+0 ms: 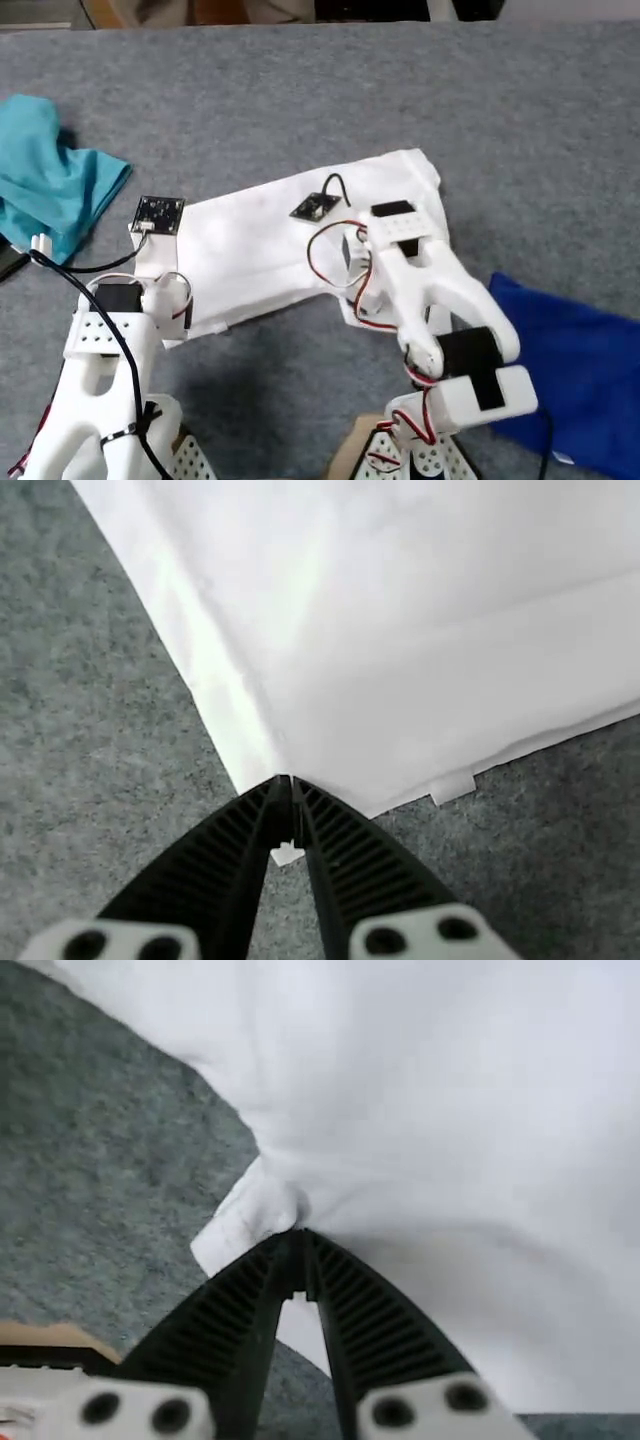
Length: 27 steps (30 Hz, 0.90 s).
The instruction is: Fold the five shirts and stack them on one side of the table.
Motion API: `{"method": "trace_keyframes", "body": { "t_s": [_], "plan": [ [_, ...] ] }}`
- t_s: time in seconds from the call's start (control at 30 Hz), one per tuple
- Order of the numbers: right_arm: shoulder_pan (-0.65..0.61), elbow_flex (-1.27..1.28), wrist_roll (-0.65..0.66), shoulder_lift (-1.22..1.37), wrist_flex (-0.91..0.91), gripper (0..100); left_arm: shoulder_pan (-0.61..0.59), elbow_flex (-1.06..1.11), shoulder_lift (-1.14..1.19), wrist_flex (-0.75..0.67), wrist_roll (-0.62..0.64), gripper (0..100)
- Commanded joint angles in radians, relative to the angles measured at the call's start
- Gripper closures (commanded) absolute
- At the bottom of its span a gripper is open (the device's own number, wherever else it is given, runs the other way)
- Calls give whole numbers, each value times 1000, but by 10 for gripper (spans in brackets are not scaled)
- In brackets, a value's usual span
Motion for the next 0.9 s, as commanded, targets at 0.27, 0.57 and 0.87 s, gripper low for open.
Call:
{"method": "trace_keyframes", "body": {
  "t_s": [0.27, 0.57, 0.87],
  "plan": [
    [12, -28, 193, -387, 235, 838, -3, -2, -19, -3, -8, 981],
    [145, 208, 535, -427, 132, 826, -3, 3, -19, -5, -9, 981],
    [133, 265, 614, -421, 20, 751, -3, 3, -19, -8, -8, 981]
  ]
}}
